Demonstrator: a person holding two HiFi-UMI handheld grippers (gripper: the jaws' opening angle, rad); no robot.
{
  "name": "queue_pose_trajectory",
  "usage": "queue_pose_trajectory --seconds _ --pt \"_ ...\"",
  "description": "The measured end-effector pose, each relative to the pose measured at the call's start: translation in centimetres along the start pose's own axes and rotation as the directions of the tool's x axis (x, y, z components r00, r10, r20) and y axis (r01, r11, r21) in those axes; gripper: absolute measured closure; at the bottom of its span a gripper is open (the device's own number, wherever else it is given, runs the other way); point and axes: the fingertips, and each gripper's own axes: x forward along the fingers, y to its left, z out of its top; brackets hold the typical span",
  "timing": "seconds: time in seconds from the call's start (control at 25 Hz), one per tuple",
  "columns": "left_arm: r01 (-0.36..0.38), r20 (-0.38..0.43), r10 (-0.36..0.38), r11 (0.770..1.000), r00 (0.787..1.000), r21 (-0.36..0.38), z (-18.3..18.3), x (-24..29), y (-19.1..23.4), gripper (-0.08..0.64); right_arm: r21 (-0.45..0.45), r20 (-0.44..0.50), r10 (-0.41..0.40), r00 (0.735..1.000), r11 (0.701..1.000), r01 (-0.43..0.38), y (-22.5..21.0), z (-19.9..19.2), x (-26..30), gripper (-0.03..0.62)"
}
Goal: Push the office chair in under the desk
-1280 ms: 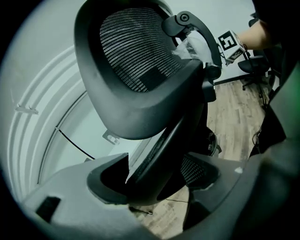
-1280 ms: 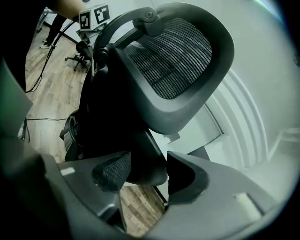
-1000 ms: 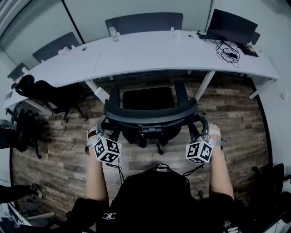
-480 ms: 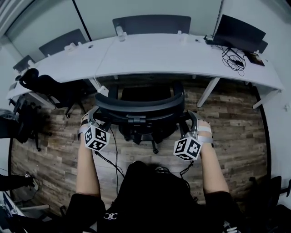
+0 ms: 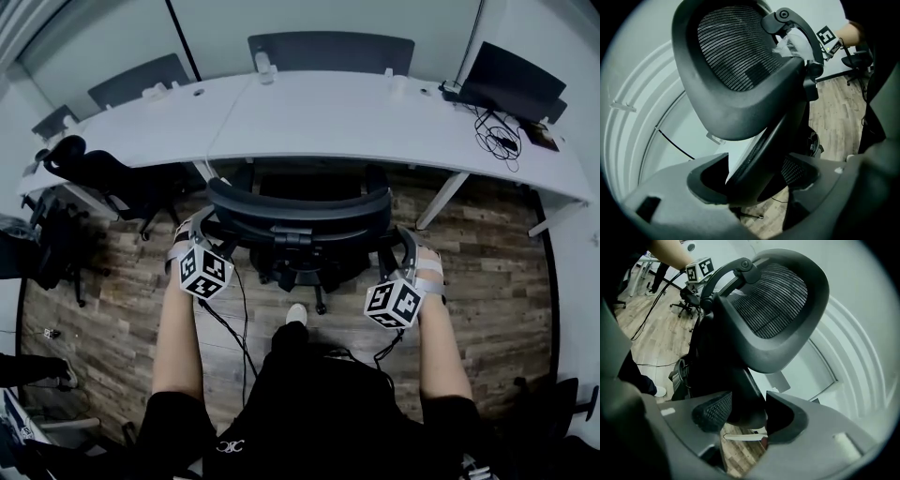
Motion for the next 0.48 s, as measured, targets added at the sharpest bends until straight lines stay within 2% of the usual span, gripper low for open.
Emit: queue_pose_trajectory --seconds 0.48 --pt "0.008 0.035 -0.009 1.000 0.999 0.028 -0.9 6.5 6.5 0.222 0.019 -0.064 -0.027 0.998 0.999 0.029 -2.1 3.2 7.8 0.357"
